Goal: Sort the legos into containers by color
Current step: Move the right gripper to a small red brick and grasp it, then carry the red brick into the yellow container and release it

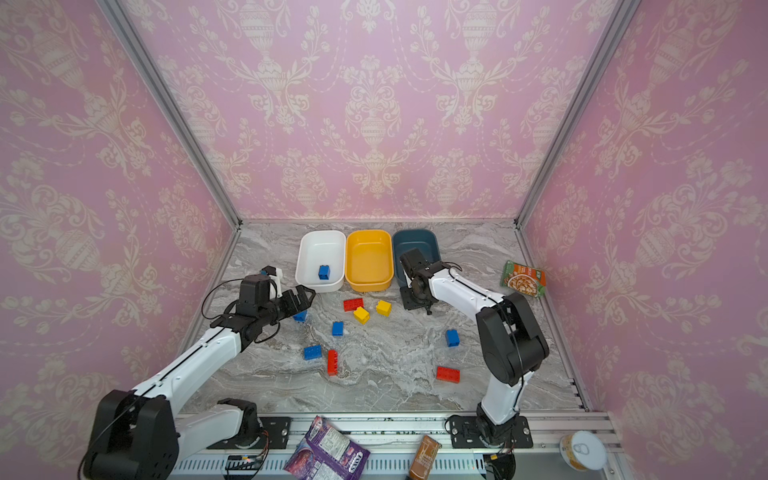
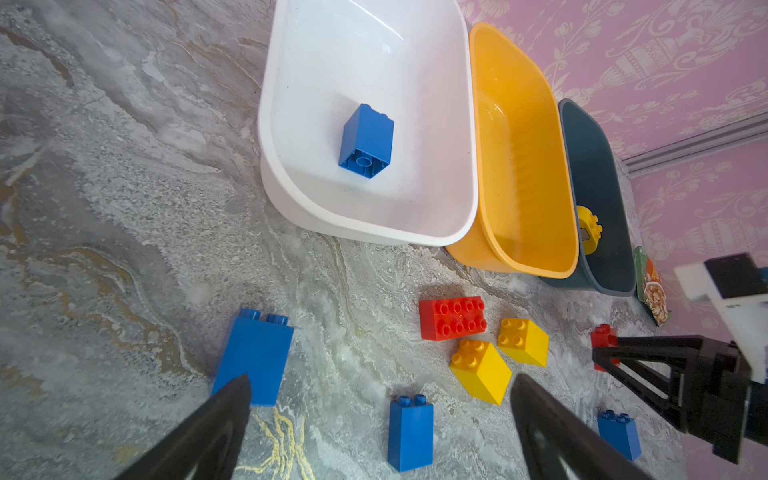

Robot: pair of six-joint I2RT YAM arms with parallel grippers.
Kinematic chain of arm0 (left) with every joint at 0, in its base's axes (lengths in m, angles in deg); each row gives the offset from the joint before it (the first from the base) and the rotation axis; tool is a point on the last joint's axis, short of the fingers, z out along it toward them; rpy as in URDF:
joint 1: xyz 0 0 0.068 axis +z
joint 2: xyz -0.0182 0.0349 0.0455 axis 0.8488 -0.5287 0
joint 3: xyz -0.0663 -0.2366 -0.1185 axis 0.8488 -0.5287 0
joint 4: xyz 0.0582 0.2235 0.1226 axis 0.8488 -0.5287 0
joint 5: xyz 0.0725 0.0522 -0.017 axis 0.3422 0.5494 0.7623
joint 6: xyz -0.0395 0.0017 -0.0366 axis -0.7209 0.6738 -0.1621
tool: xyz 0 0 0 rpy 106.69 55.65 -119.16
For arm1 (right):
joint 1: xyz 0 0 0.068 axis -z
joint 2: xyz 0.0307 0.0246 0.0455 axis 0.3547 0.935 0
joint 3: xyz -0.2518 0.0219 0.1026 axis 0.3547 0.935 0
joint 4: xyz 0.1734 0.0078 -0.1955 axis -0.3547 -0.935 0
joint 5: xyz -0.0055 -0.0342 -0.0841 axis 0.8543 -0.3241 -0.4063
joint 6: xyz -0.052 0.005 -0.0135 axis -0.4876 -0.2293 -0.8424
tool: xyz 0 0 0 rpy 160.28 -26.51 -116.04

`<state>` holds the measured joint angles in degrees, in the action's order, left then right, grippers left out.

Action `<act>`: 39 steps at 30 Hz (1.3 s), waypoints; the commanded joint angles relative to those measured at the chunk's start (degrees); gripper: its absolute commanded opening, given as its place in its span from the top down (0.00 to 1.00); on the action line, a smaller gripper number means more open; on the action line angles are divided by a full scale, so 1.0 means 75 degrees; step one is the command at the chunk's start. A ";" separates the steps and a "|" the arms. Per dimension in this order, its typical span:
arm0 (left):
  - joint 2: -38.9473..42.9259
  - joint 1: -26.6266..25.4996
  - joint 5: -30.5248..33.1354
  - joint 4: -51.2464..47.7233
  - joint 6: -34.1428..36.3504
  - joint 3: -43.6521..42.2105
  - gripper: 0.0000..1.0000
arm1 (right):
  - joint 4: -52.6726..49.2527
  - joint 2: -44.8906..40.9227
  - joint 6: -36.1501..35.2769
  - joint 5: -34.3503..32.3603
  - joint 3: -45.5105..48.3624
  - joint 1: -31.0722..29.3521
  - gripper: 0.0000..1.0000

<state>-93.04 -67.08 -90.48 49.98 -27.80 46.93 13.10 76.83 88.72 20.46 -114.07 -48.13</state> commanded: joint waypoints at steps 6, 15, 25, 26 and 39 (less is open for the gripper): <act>0.0130 0.0073 -0.0188 0.0177 -0.0186 -0.0169 0.01 | -0.0160 -0.0067 0.0244 0.0246 -0.1283 -0.0355 0.71; 0.0314 0.0074 -0.0170 0.0068 -0.0174 -0.0221 0.01 | 0.0292 0.1211 0.0253 0.0384 -0.2667 -0.0419 0.72; 0.0388 0.0095 -0.0100 -0.0180 -0.0085 -0.0143 0.01 | 0.0190 0.3021 0.0123 0.0410 -0.4204 -0.0465 0.72; 0.0392 0.0097 -0.0090 -0.0191 -0.0075 -0.0138 0.01 | 0.0166 0.3132 0.0117 0.0425 -0.4310 -0.0465 0.72; 0.0370 0.0098 -0.0041 -0.0290 -0.0067 -0.0070 0.01 | -0.0023 0.3413 0.0033 0.0428 -0.4635 -0.0469 0.40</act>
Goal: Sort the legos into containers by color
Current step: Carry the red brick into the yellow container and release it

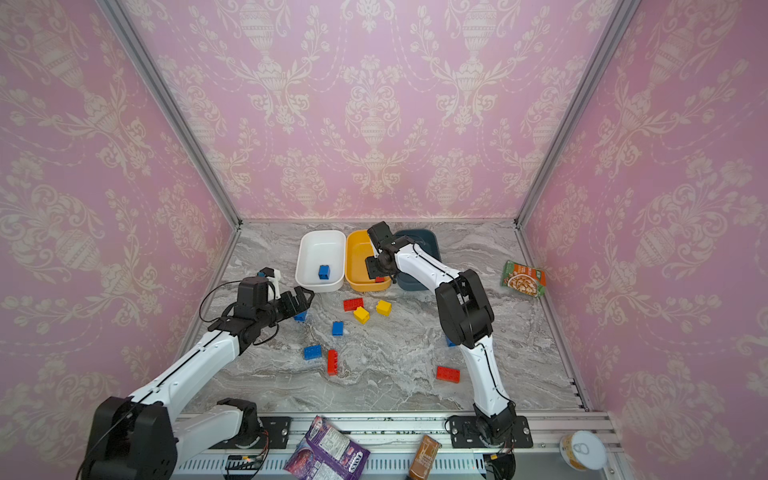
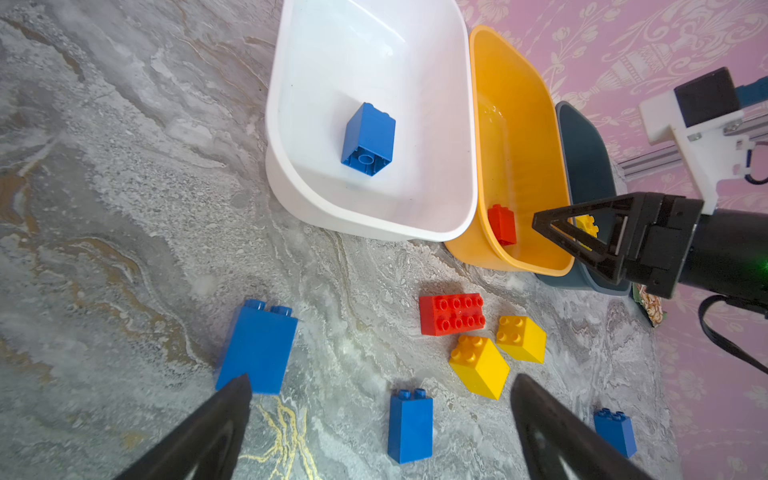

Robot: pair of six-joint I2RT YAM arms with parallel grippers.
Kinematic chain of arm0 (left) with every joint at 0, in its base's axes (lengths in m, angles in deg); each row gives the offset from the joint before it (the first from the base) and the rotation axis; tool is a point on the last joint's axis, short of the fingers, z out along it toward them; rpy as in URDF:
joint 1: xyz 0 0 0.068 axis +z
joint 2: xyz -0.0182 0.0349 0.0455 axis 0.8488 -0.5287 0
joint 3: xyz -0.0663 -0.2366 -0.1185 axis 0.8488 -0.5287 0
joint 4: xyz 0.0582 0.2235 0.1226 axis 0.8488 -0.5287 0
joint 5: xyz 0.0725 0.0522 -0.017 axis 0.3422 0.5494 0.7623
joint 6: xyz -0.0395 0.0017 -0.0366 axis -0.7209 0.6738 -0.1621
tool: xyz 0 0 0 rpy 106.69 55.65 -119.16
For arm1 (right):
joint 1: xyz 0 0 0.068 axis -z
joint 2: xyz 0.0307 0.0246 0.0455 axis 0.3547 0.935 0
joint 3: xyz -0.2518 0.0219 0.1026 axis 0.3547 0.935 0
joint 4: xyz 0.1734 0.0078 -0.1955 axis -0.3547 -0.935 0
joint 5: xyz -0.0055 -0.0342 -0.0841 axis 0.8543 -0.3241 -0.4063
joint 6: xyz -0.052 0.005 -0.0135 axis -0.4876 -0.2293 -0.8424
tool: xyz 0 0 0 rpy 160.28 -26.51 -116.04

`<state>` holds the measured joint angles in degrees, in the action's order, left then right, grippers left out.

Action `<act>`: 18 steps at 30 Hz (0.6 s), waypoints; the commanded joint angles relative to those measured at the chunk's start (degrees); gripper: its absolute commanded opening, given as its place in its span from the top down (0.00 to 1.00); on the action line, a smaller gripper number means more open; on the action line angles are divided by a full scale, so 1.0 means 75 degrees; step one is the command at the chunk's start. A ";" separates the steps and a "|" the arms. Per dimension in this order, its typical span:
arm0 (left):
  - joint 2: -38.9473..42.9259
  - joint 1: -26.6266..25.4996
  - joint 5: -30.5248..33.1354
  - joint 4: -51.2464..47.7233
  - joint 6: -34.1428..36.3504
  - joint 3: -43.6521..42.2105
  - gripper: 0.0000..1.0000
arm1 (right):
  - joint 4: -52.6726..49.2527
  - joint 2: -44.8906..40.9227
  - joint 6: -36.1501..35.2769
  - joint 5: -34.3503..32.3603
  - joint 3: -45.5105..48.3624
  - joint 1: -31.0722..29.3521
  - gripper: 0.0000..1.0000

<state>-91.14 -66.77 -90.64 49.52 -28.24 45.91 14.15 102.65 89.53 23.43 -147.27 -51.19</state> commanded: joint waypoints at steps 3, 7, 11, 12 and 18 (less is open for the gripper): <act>0.0094 0.0061 -0.0018 -0.0253 -0.0004 0.0090 0.01 | -0.0141 -0.0114 -0.0067 0.0050 -0.0165 -0.0059 0.40; 0.0094 0.0065 -0.0003 -0.0304 0.0012 0.0112 0.01 | -0.0111 -0.0254 -0.0059 0.0055 -0.0088 -0.0059 0.39; 0.0098 0.0059 0.0066 -0.0494 0.0123 0.0170 0.01 | -0.0094 -0.0452 -0.0050 0.0101 0.0043 -0.0076 0.39; 0.0105 0.0062 0.0092 -0.0549 0.0151 0.0192 0.01 | -0.0085 -0.0505 -0.0054 0.0108 0.0079 -0.0072 0.39; 0.0088 0.0064 0.0324 -0.1236 0.0560 0.0452 0.01 | -0.0039 -0.1093 -0.0029 0.0375 0.0625 -0.0082 0.35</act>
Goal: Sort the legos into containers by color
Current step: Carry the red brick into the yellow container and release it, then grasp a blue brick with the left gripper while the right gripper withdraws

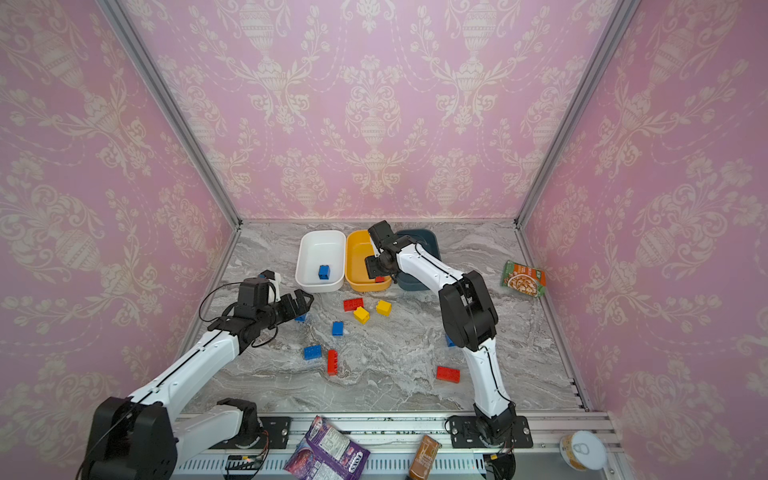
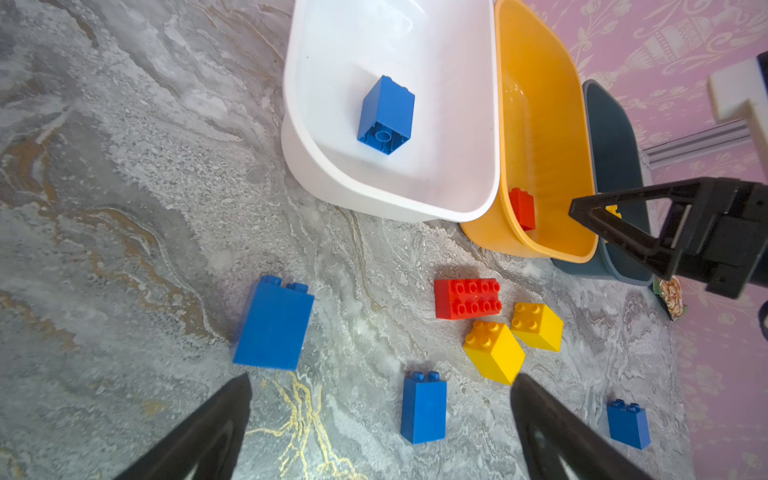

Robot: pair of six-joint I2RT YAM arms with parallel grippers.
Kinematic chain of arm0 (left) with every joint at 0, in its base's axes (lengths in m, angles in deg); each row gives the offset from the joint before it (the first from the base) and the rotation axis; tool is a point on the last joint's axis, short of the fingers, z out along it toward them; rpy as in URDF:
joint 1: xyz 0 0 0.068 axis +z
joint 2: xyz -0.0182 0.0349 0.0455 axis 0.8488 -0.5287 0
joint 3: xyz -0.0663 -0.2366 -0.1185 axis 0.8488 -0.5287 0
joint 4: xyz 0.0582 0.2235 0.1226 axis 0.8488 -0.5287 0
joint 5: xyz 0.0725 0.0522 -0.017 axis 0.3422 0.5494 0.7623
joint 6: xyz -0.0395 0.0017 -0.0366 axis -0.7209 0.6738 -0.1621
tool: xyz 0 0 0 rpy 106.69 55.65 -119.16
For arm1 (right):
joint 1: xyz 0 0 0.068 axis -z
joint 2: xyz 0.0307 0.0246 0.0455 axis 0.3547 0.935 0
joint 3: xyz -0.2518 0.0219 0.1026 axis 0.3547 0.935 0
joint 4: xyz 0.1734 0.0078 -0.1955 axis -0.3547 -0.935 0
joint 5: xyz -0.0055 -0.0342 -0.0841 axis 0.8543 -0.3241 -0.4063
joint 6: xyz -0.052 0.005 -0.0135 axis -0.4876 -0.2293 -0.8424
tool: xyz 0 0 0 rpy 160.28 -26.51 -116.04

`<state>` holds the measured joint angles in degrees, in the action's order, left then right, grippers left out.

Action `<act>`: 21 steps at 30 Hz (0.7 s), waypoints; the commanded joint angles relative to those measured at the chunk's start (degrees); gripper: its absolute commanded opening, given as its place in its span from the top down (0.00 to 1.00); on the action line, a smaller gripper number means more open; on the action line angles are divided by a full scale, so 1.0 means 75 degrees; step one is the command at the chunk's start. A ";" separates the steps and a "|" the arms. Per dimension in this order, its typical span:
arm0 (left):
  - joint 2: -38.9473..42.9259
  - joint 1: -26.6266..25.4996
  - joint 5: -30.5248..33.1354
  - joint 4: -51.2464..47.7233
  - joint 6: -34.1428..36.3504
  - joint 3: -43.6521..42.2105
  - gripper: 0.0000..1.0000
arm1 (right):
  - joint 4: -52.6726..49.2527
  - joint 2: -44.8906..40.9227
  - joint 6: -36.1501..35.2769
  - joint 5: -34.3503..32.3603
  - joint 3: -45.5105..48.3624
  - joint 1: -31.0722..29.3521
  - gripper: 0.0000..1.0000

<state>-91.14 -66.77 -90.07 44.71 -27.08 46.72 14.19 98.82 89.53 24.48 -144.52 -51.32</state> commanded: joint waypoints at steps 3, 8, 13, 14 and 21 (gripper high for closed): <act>0.0056 0.0056 0.0409 -0.1016 0.0643 0.0534 0.01 | 0.0004 -0.1066 -0.0032 0.0336 0.0753 -0.0077 0.31; -0.0188 0.0046 0.0718 -0.1649 0.1016 0.0829 0.02 | 0.0093 -0.1985 0.0003 0.0441 0.1712 -0.0071 0.23; -0.0808 -0.0046 0.1168 -0.2353 0.1539 0.1462 0.07 | 0.0207 -0.2866 0.0114 0.0646 0.2749 -0.0059 0.16; -0.0906 -0.0075 0.1273 -0.2453 0.1625 0.1552 0.08 | 0.0205 -0.3012 0.0129 0.0672 0.2897 -0.0052 0.15; -0.1783 -0.0435 0.2061 -0.3237 0.2217 0.2347 0.18 | 0.0043 -0.3940 0.0247 0.0860 0.3879 0.0065 0.10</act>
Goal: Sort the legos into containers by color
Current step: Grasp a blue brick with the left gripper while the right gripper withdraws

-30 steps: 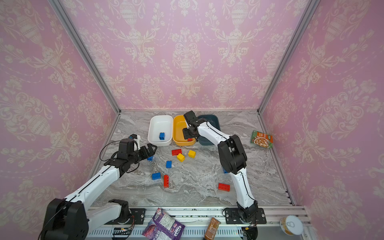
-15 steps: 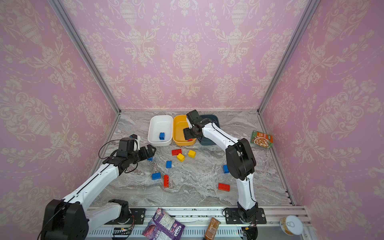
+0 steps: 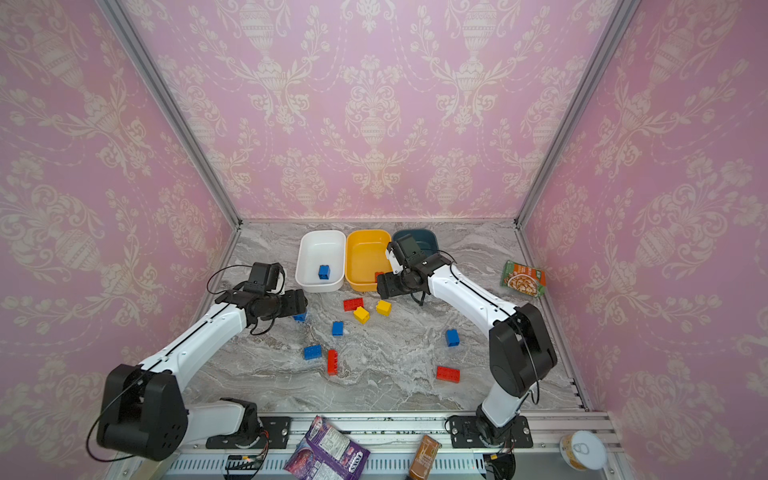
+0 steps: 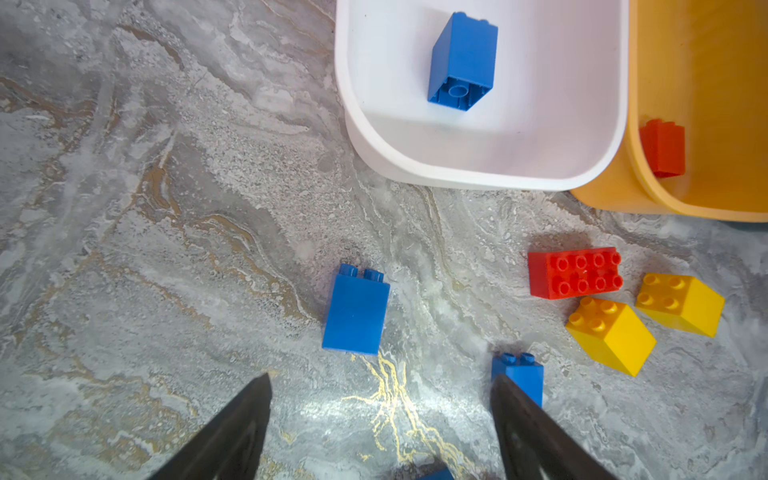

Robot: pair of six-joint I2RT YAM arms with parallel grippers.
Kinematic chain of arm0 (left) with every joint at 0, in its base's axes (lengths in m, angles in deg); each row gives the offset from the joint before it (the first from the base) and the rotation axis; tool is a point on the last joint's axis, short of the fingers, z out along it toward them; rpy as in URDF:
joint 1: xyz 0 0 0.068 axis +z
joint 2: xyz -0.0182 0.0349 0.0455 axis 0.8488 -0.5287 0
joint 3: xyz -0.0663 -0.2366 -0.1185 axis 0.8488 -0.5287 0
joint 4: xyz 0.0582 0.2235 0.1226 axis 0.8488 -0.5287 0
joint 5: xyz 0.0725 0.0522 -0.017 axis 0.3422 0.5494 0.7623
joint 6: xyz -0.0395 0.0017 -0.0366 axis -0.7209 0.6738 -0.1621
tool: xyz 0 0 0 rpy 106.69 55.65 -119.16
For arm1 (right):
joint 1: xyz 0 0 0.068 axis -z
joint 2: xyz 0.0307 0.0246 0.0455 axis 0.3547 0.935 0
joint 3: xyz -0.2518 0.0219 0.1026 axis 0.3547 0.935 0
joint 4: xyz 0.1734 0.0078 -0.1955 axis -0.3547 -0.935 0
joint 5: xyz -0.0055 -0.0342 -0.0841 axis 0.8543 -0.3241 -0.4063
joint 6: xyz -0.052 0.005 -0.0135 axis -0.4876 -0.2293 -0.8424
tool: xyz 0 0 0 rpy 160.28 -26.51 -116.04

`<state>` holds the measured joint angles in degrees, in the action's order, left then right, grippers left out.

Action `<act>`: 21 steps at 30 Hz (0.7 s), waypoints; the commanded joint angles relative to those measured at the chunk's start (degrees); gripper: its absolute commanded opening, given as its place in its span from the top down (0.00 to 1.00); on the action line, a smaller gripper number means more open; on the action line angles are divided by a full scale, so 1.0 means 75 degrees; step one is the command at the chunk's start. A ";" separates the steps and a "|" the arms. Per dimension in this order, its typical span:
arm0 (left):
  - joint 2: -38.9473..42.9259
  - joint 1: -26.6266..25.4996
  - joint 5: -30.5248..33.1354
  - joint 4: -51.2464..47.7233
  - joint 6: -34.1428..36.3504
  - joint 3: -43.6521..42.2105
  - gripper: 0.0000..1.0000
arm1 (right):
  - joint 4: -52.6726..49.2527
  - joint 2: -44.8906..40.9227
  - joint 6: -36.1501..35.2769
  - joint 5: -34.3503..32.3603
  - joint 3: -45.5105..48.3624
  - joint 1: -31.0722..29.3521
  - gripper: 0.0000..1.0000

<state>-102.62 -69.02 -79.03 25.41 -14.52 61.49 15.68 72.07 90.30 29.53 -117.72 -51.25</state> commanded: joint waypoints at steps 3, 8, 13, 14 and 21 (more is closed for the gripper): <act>-0.0646 -0.0212 0.0714 -0.0784 0.0693 0.0610 0.23 | -0.0158 -0.0665 0.0233 0.0373 0.0684 0.0217 0.09; -0.1150 -0.0228 0.0682 -0.0738 0.0809 0.0833 0.30 | 0.0041 -0.1013 0.0415 0.0801 0.1335 0.0551 0.05; -0.1813 -0.0234 0.0565 -0.0711 0.0952 0.1114 0.32 | 0.0258 -0.1205 0.0557 0.1237 0.1754 0.0897 0.02; -0.1935 -0.0228 0.0542 -0.0697 0.0969 0.1152 0.33 | 0.0276 -0.1240 0.0575 0.1265 0.1795 0.0940 0.02; -0.2689 -0.0234 0.0505 -0.0540 0.1041 0.1412 0.36 | 0.0333 -0.1322 0.0613 0.1349 0.1881 0.1052 0.01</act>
<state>-121.30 -70.33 -76.12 21.74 -8.40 70.43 17.32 64.18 93.64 38.17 -104.37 -43.65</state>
